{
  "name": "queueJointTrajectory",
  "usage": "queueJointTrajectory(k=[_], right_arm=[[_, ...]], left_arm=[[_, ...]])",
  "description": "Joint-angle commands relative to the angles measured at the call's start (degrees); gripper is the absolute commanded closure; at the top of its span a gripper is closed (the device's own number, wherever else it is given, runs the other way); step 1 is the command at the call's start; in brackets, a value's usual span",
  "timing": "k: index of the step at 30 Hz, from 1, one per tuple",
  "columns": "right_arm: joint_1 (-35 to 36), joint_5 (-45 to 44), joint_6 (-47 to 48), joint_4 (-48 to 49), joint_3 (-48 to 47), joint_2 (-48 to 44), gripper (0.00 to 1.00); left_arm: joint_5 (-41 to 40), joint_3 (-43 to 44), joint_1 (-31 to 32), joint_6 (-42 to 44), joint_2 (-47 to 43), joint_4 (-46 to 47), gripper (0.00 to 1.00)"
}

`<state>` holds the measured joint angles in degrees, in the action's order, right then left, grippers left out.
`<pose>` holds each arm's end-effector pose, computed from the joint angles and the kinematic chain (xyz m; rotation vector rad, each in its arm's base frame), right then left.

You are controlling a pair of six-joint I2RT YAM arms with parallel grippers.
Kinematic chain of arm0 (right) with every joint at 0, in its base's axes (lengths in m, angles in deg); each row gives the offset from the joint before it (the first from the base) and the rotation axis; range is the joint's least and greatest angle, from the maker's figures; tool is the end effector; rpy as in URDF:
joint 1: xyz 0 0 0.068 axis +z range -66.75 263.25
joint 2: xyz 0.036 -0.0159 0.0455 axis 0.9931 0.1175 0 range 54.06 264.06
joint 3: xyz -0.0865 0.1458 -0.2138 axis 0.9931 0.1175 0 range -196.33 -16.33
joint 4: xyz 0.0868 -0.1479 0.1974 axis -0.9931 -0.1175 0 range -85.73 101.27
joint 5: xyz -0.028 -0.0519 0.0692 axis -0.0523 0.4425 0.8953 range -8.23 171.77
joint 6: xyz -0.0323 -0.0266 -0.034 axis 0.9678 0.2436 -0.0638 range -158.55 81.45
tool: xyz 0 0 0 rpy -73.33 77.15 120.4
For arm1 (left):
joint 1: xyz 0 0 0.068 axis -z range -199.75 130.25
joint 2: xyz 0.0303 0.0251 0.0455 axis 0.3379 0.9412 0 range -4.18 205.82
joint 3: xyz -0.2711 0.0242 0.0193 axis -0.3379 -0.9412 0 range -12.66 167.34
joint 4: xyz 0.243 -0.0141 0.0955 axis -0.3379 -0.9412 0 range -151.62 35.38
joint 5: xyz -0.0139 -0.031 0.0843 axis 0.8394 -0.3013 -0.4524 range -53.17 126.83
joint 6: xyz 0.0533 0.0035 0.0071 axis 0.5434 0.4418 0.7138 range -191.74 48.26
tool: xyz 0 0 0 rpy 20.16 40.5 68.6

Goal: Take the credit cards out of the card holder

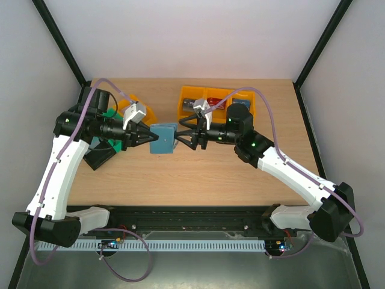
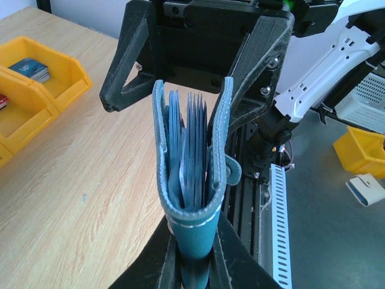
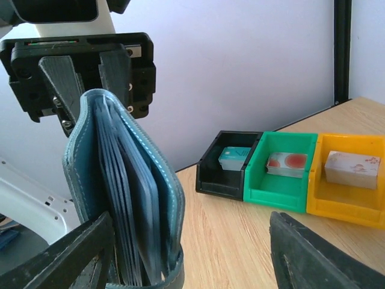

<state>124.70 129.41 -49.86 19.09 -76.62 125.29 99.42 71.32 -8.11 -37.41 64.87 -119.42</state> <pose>0.1961 0.2083 0.3705 -1.0984 1.4182 1.3507 0.1946 -0.0723 0.4121 1.2174 1.7065 -1.0725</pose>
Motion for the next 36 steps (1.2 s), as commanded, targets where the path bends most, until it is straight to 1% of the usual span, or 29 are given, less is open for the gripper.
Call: queueJointTrajectory(k=[1,2,3,6,8,9,10,11,12,16,17,18,19,20,22,23,24,25,26,28,30,32,36], right_arm=[[1.8,1.2,0.7,1.6,-1.3,-0.1,0.30],[2.4,2.0,0.7,1.9,-1.5,-0.1,0.29],[3.3,2.8,1.3,2.0,-1.6,-0.1,0.27],[6.1,5.5,4.4,-0.9,-2.6,0.7,0.15],[7.2,6.1,5.7,-2.7,-3.3,1.5,0.13],[7.4,6.2,5.7,-2.7,-3.3,1.7,0.15],[7.4,6.3,5.3,-2.2,-3.0,1.8,0.21],[7.4,6.2,4.6,-1.4,-2.8,1.8,0.31],[7.4,6.0,3.9,-0.5,-2.5,1.6,0.44],[7.4,2.0,1.2,2.1,-1.3,0.4,0.91],[7.4,0.3,0.2,2.6,-1.0,0.1,0.97],[7.4,-1.2,-0.8,3.2,-0.7,0.0,0.98],[7.4,-2.5,-1.8,3.4,-0.7,0.0,0.98],[7.4,-3.8,-3.1,3.6,-0.7,0.2,0.98],[7.4,-8.8,-6.5,3.3,-1.4,0.7,0.98],[7.4,-13.4,-8.9,2.5,-2.0,1.1,0.98],[7.4,-20.4,-11.7,-0.4,-3.0,1.8,0.98],[7.4,-27.6,-14.8,-2.6,-4.7,2.9,0.98],[7.4,-37.0,-17.8,-7.7,-6.4,4.1,0.98],[8.3,-46.1,-21.4,-12.8,-9.6,6.6,0.98],[10.6,-52.6,-22.7,-14.3,-11.1,8.2,0.98],[13.1,-57.1,-23.9,-13.8,-12.0,8.7,0.98],[16.5,-63.5,-24.6,-11.6,-12.7,8.1,0.99]], left_arm=[[3.4,-0.6,0.5,1.6,-0.6,-0.4,0.98],[3.4,-0.6,0.6,1.9,-0.6,-0.4,0.98],[3.5,-0.8,0.6,1.9,-0.5,-0.4,0.98],[3.8,-1.0,0.7,1.9,-0.4,-0.2,0.98],[3.9,-1.0,0.6,1.9,-0.5,0.1,0.98],[4.0,-1.0,0.6,2.0,-0.5,0.3,0.98],[4.2,-1.1,0.6,1.9,-0.4,0.5,0.98],[4.3,-1.2,0.5,1.9,-0.4,0.6,0.98],[4.4,-1.3,0.6,1.9,-0.4,0.7,0.98],[4.2,-2.1,0.5,1.8,-0.4,1.3,0.98],[4.1,-2.4,0.3,1.3,-0.4,1.6,0.98],[3.8,-2.7,0.2,0.6,-0.5,2.4,0.95],[3.3,-3.0,0.0,-0.9,-0.6,4.0,0.83],[2.2,-3.5,-0.2,-3.6,-0.8,6.4,0.60],[-2.6,-4.8,-0.8,-11.0,-1.2,12.7,0.24],[-6.6,-5.7,-1.2,-14.9,-1.4,16.1,0.07],[-11.1,-6.6,-1.5,-17.7,-1.6,18.7,0.01],[-15.0,-7.6,-1.7,-19.7,-1.7,20.9,0.01],[-18.1,-8.5,-1.6,-20.7,-1.7,22.3,0.01],[-20.4,-10.0,-1.3,-21.9,-1.7,24.1,0.01],[-22.2,-10.6,0.1,-22.9,-1.6,25.4,0.01],[-24.2,-10.5,1.3,-23.5,-1.2,26.4,0.01],[-24.8,-10.3,2.2,-25.5,-0.4,29.1,0.01]])
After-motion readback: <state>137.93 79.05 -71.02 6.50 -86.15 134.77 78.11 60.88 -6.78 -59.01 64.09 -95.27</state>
